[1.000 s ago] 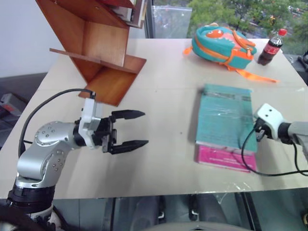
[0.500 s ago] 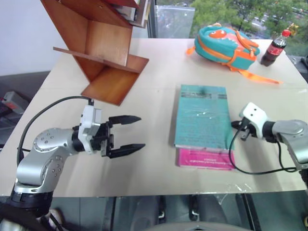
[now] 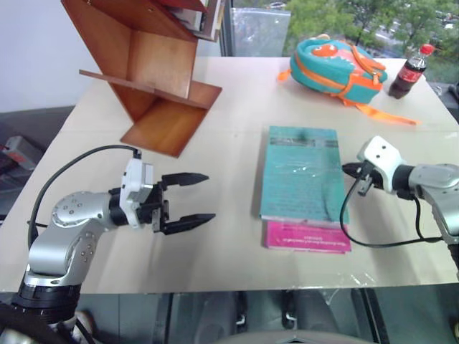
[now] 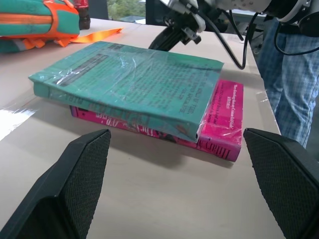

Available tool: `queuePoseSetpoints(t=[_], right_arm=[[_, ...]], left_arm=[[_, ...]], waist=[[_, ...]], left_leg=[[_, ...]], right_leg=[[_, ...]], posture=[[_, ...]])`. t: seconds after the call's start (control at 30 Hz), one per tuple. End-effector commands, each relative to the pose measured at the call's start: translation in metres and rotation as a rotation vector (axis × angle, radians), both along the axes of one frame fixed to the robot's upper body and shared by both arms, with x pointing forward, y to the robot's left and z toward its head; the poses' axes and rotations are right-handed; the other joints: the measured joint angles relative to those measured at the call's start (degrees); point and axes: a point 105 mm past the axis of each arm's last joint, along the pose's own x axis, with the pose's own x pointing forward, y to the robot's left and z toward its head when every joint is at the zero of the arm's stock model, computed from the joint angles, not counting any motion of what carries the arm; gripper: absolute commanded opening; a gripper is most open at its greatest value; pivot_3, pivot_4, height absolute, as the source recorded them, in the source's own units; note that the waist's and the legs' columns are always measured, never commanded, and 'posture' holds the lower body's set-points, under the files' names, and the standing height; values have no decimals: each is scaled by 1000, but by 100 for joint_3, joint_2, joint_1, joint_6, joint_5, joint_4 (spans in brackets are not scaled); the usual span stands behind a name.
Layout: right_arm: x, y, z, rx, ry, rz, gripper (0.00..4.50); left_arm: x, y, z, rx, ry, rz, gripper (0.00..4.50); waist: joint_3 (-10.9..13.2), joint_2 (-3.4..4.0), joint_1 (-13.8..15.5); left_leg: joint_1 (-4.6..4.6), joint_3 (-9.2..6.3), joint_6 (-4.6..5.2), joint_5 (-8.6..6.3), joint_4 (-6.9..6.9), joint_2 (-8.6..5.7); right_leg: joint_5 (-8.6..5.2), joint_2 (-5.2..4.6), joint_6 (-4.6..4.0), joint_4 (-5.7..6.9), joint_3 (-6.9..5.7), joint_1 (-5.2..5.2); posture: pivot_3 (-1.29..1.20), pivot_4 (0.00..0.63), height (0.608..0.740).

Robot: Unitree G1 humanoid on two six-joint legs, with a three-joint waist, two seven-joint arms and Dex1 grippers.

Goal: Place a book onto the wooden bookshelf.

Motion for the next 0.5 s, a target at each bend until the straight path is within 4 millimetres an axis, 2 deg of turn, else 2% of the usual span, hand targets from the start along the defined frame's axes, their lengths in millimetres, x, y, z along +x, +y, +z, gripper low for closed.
queuePoseSetpoints(t=[0.03,0.33,0.43,0.5], right_arm=[[-3,19,10,23,-23,70,50],[-4,38,2,55,3,134,50],[-6,32,4,52,-5,113,50],[-10,19,7,33,-22,80,50]], left_arm=[[-2,2,6,1,-38,4,4500],[-3,4,5,2,-32,17,4500],[-3,4,5,0,-28,28,4500],[0,5,4,0,-13,57,4500]], waist=[[0,0,-11],[0,1,-21],[0,1,-5],[0,1,3]], left_leg=[[0,0,0,0,0,0],[1,0,0,0,0,1],[-1,-1,0,0,0,0],[-1,-1,0,0,0,-1]], right_leg=[[0,0,0,0,0,0],[0,1,0,1,0,-1],[0,0,0,0,-2,-1],[0,-1,0,0,-1,-1]], posture=[[0,150,740],[0,150,740],[0,150,740],[0,150,740]])
